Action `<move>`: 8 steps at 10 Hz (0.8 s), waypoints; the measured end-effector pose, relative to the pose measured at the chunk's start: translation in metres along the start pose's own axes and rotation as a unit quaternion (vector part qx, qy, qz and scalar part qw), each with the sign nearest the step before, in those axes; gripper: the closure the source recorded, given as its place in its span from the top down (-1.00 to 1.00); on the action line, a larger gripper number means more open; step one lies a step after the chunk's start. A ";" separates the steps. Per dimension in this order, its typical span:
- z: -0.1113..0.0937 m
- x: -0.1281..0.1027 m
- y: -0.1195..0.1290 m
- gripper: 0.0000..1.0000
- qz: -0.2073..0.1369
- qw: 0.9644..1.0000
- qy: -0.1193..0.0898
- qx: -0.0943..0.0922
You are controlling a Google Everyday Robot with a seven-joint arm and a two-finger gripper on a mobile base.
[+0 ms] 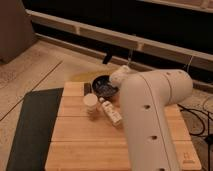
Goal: Wipe the white sponge on the table
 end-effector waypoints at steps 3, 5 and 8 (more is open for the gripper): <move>-0.007 0.015 0.022 -0.58 0.004 0.999 0.006 -0.036; -0.003 0.033 0.025 -0.15 0.019 0.998 0.021 -0.059; -0.014 0.024 0.031 0.46 0.017 0.996 0.004 -0.089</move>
